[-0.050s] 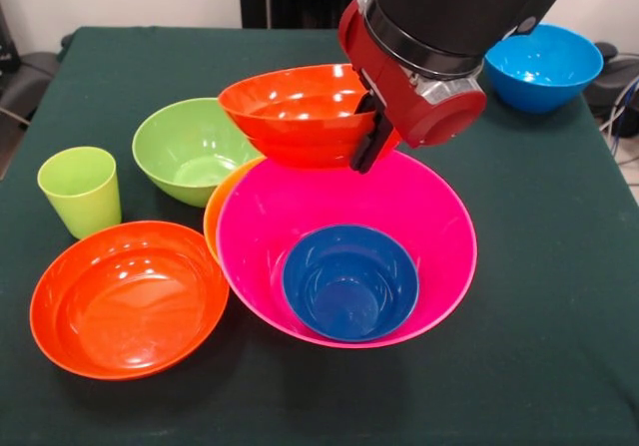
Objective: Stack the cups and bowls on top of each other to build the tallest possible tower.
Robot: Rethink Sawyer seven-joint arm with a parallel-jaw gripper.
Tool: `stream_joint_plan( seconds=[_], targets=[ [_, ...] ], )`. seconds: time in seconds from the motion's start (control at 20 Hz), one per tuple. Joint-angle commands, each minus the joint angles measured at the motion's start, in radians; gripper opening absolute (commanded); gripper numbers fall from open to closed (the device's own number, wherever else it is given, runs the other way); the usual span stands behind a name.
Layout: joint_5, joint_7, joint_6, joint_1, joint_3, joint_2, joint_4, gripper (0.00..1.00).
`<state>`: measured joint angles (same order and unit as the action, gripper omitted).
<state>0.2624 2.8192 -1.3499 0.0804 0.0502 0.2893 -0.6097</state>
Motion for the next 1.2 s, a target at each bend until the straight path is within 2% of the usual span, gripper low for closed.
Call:
stream_joint_plan(
  seconds=[0.05,0.5,0.95,1.2],
  targets=[
    [-0.016,-0.060,-0.101,-0.028,-0.041,0.016,-0.004,0.00],
    [-0.025,-0.068,-0.134,-0.035,-0.027,-0.007,0.052,0.00],
    [-0.039,-0.053,-0.231,-0.056,-0.011,-0.005,0.118,0.00],
    [-0.043,-0.046,-0.237,-0.060,-0.007,-0.010,0.128,0.00]
  ],
)
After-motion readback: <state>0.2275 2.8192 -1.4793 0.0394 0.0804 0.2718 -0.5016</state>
